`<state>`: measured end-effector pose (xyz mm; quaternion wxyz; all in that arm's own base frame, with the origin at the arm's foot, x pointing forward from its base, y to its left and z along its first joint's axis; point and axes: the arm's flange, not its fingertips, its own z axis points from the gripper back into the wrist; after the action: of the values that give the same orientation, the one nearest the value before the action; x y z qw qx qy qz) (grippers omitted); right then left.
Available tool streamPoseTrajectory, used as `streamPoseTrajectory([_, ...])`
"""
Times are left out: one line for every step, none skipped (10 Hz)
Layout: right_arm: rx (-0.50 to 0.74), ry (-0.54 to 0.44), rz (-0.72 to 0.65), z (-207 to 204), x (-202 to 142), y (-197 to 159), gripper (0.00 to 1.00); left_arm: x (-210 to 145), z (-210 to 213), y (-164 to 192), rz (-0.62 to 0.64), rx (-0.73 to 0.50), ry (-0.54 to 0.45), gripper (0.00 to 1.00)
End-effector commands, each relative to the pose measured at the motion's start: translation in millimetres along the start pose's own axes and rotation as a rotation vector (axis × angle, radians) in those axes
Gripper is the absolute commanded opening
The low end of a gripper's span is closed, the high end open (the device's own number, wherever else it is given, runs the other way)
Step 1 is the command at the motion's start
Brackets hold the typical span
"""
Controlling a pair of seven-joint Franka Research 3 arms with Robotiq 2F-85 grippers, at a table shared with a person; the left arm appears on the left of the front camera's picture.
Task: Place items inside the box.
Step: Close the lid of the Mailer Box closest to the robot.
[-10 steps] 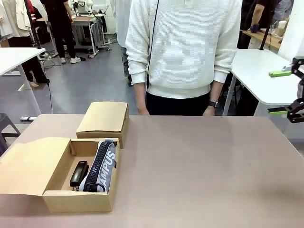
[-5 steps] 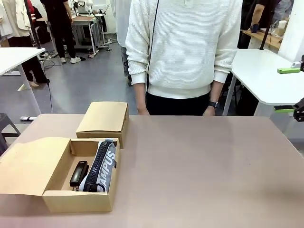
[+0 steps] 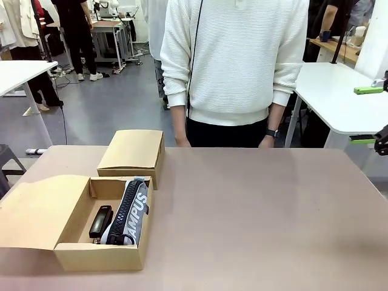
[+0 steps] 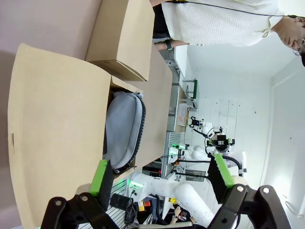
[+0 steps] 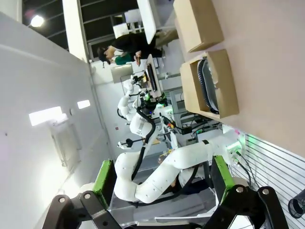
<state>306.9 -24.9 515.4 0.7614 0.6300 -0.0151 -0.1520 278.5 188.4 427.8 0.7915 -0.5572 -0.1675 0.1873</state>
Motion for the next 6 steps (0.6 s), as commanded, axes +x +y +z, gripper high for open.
streamPoseTrajectory([0.012, 0.007, 0.002, 2, -1, 1, 1.00, -2, 0, 0, -0.017, -0.018, 0.001, 1.00])
streamPoseTrajectory([0.012, 0.007, 0.002, 2, -1, 1, 1.00, 0, 0, 0, 0.000, 0.000, 0.000, 1.00])
streamPoseTrajectory([0.012, 0.007, 0.002, 2, -1, 1, 1.00, -1, -22, -8, -0.350, -0.024, 0.079, 1.00])
streamPoseTrajectory([0.012, 0.007, 0.002, 2, -1, 1, 1.00, 3, -53, -16, -0.617, -0.008, 0.031, 1.00])
streamPoseTrajectory([0.012, 0.007, 0.002, 2, -1, 1, 1.00, 4, -85, -22, -0.886, 0.030, 0.035, 1.00])
streamPoseTrajectory([0.012, 0.007, 0.002, 2, -1, 1, 1.00, 1, -102, -24, -1.048, 0.001, -0.009, 1.00])
